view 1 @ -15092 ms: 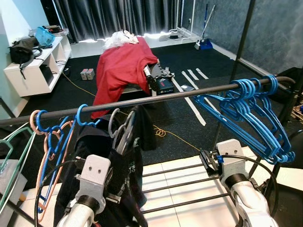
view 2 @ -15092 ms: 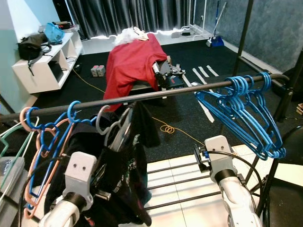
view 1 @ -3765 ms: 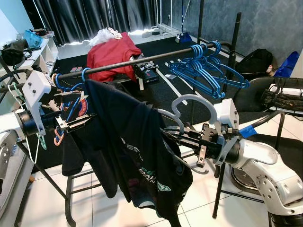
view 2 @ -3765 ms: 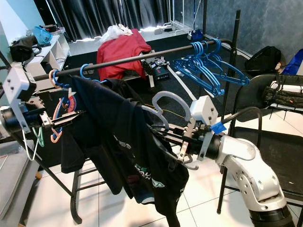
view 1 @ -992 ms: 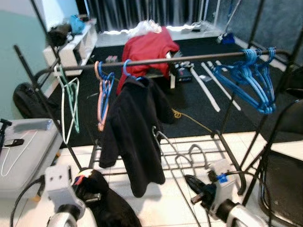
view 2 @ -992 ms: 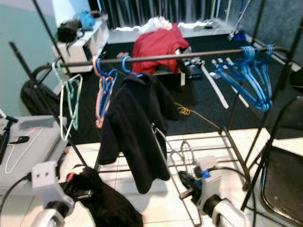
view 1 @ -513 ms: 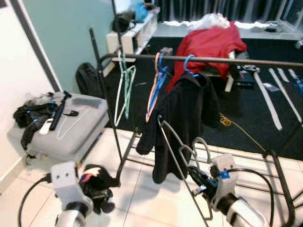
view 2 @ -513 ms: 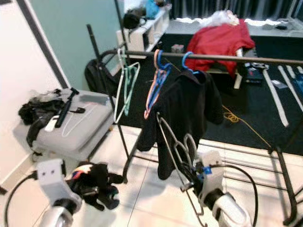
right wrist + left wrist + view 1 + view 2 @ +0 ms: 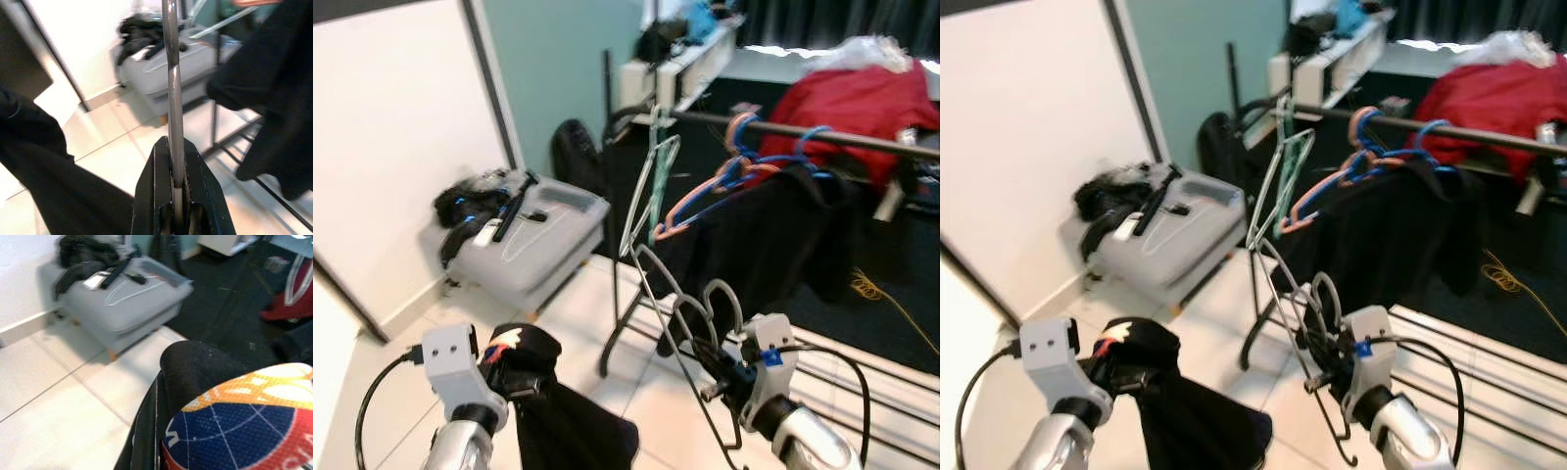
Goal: Hang hanger
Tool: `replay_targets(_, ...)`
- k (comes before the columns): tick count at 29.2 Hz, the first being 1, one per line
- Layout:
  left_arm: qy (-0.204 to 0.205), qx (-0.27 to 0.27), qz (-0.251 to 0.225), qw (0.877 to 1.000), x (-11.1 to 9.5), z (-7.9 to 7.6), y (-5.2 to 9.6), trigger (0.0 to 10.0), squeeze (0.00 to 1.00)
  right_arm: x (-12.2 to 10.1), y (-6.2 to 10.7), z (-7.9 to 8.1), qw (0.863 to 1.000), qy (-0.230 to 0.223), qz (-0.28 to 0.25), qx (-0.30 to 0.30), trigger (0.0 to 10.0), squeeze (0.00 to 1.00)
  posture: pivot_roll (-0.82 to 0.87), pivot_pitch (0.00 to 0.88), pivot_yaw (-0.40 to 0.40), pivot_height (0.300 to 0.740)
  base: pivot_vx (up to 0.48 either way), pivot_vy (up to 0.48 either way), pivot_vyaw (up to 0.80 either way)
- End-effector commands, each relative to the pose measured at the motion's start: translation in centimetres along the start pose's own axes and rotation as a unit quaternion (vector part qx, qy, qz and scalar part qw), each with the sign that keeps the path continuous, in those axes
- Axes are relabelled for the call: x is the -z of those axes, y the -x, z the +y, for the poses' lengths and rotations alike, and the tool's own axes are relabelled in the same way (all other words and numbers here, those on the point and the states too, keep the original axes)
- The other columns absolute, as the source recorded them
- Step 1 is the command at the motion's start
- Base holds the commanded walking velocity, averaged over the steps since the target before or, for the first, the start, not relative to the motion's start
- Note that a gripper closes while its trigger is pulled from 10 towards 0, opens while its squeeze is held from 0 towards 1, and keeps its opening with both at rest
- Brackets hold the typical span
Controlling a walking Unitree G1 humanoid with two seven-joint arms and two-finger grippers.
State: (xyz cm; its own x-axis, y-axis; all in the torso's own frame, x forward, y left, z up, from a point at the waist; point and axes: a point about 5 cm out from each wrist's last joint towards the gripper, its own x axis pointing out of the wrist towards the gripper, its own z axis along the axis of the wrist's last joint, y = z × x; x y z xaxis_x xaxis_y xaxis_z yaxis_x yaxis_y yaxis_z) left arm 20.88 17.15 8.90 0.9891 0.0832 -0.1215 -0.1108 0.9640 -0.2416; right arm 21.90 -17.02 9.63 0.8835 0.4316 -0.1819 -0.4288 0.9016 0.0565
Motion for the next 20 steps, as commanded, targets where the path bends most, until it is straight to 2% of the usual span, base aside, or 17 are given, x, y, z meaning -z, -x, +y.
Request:
replay_targets(1,-0.005,-0.004,-0.005,1.0,-0.27,0.09,-0.1,10.0,0.0,0.02,-0.02,0.18,1.0,-0.006,-0.004,-0.002,10.0,0.0,-0.07,0.0,0.043,0.74,0.0,0.0,0.76)
replay_targets(2,-0.005,-0.004,-0.005,1.0,-0.28,0.1,-0.1,10.0,0.0,0.02,-0.03,0.2,1.0,-0.006,-0.004,-0.003,5.6,0.0,-0.07,0.0,0.043,0.74,0.0,0.0,0.76)
replay_targets(3,-0.005,-0.004,-0.005,1.0,-0.28,0.1,-0.1,10.0,0.0,0.02,-0.03,0.2,1.0,-0.006,-0.004,-0.003,5.6,0.0,-0.07,0.0,0.043,0.74,0.0,0.0,0.76)
replay_targets(4,-0.006,-0.004,-0.005,1.0,-0.28,0.1,-0.1,10.0,0.0,0.01,-0.04,0.21,1.0,-0.007,-0.004,-0.003,0.0,0.0,-0.07,0.0,0.041,0.74,0.0,0.0,0.76)
replay_targets(7,-0.006,-0.004,-0.005,1.0,-0.29,0.12,-0.09,10.0,0.0,0.01,-0.04,0.23,1.0,-0.007,-0.004,-0.003,0.0,0.0,-0.07,0.0,0.04,0.74,0.0,0.0,0.76)
replay_targets(8,-0.008,-0.005,-0.005,1.0,-0.28,0.15,-0.08,10.0,0.0,0.03,-0.05,0.29,1.0,-0.007,-0.003,-0.005,10.0,0.0,-0.07,0.0,0.042,0.74,0.0,0.0,0.76)
replay_targets(20,-0.011,-0.006,-0.001,1.0,-0.07,0.3,-0.01,10.0,0.0,0.25,0.01,0.49,1.0,-0.008,-0.001,-0.01,10.0,0.0,-0.07,0.0,0.045,0.74,0.0,0.0,0.76)
